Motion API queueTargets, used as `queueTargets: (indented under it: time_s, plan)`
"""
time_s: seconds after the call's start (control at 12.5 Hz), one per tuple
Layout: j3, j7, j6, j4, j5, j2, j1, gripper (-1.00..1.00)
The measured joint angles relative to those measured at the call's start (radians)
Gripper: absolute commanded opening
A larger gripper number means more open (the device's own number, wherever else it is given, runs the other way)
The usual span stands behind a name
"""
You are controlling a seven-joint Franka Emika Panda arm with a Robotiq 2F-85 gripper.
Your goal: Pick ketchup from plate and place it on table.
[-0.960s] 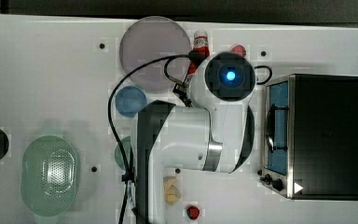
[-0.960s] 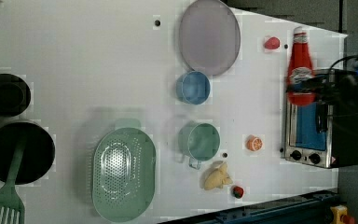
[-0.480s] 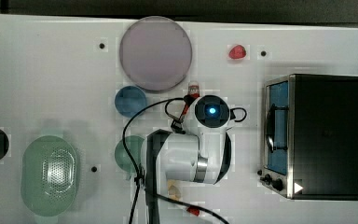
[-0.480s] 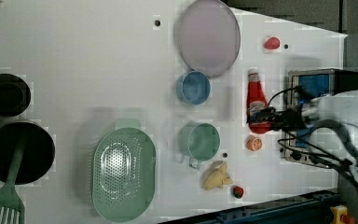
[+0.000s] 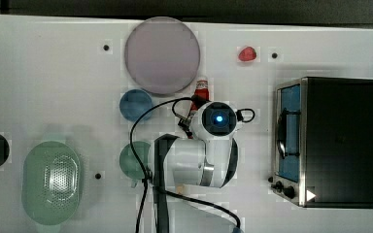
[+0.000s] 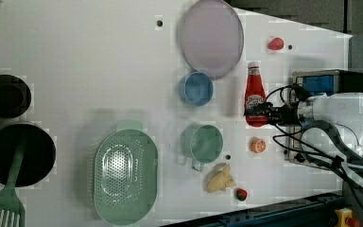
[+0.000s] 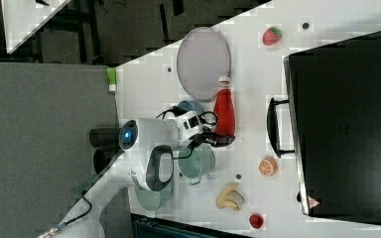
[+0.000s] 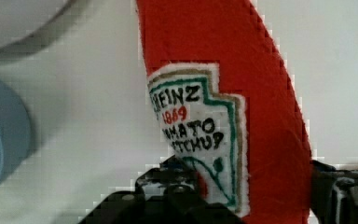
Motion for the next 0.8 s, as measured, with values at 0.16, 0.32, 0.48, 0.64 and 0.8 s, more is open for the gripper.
queueTargets:
  time_s: [0.16, 0.32, 0.48, 0.64, 0.8]
  plan:
    - [-0.001, 0.000, 0.012, 0.008, -0.004, 0.001, 0.000, 1.00]
    - [0.003, 0.000, 0.000, 0.010, -0.007, -0.006, -0.003, 1.00]
    - [0.015, 0.001, -0.012, 0.014, -0.005, -0.017, -0.005, 1.00]
    - [0.015, 0.007, -0.084, 0.045, -0.008, -0.064, 0.002, 1.00]
    - [0.015, 0.051, -0.200, 0.141, -0.003, -0.124, 0.002, 1.00]
